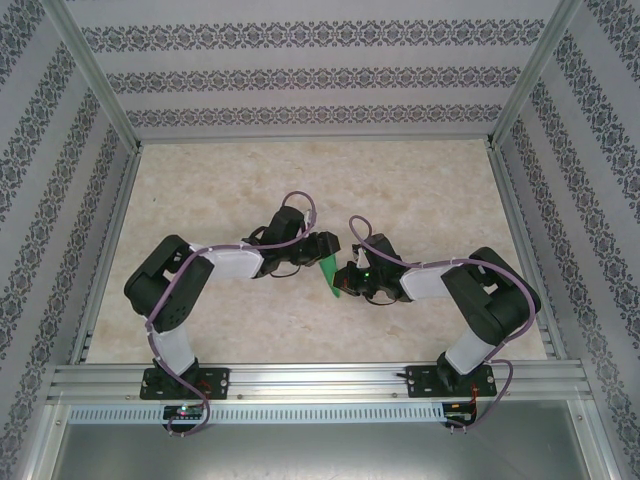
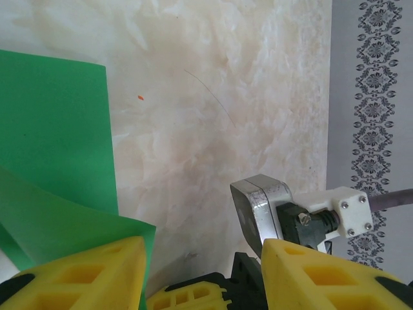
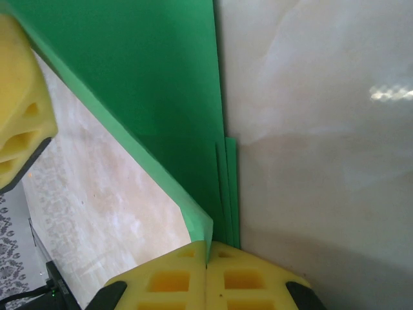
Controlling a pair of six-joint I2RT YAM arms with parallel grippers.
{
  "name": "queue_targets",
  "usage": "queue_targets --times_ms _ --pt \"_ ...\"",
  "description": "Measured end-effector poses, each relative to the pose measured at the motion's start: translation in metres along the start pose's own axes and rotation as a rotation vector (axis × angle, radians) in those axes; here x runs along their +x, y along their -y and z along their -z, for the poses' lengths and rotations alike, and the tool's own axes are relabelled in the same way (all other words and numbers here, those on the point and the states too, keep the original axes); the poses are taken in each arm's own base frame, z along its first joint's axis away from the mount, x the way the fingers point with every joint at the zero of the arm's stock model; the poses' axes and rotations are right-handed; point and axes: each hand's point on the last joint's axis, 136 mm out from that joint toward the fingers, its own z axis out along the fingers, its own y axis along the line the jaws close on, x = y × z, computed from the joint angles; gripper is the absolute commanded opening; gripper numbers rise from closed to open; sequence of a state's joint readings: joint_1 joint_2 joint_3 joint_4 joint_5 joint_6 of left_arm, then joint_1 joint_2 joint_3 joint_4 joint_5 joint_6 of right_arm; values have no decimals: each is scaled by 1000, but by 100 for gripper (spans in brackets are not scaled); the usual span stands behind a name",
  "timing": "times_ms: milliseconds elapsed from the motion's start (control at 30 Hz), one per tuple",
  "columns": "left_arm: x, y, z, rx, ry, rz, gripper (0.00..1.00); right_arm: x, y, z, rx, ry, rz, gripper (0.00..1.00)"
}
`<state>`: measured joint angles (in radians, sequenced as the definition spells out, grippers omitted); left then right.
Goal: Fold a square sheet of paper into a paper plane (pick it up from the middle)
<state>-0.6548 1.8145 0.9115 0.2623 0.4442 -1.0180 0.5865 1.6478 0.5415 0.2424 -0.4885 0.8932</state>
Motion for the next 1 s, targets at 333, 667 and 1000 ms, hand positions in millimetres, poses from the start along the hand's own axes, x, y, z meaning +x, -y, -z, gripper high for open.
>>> queue_targets --times_ms 333,667,1000 --pt "6 -19 -11 -35 -26 20 51 0 0 0 1 -2 -1 0" --pt "6 -29 -19 -59 -29 11 50 0 0 0 8 -6 -2 6" --pt "7 -31 -21 -73 -42 -6 48 5 -1 13 49 -21 8 18"
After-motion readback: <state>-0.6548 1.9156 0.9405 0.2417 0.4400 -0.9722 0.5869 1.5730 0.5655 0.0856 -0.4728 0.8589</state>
